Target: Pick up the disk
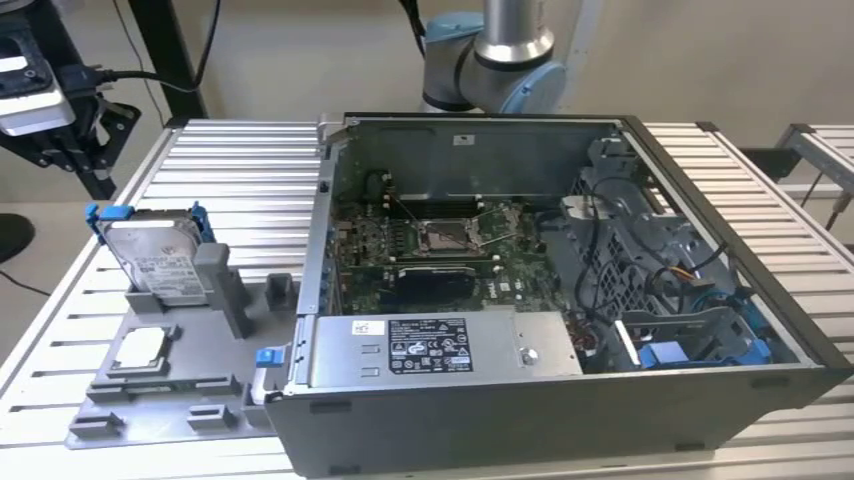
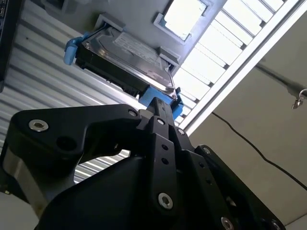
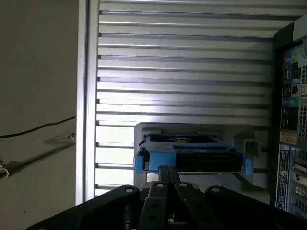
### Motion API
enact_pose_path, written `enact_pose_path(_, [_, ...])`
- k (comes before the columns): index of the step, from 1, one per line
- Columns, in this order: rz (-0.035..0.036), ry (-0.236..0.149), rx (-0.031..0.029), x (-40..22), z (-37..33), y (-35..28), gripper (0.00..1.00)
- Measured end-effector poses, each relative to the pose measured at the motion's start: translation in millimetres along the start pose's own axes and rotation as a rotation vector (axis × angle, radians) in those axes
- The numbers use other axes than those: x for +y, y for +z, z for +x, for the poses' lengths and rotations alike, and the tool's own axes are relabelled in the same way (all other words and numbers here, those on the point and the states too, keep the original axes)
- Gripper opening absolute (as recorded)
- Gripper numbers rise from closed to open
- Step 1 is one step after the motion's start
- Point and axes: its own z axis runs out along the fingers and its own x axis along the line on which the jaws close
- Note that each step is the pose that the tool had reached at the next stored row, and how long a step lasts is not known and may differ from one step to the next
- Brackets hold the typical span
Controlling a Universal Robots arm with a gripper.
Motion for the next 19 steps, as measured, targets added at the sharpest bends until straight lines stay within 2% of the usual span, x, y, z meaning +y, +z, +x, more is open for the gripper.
enact_pose_path(8, [0.0, -0.008, 0.0004, 0.0, 0.1, 0.0, 0.0])
enact_pose_path(19, [-0.0002, -0.203, 0.0077, 0.0, 0.1, 0.0, 0.0])
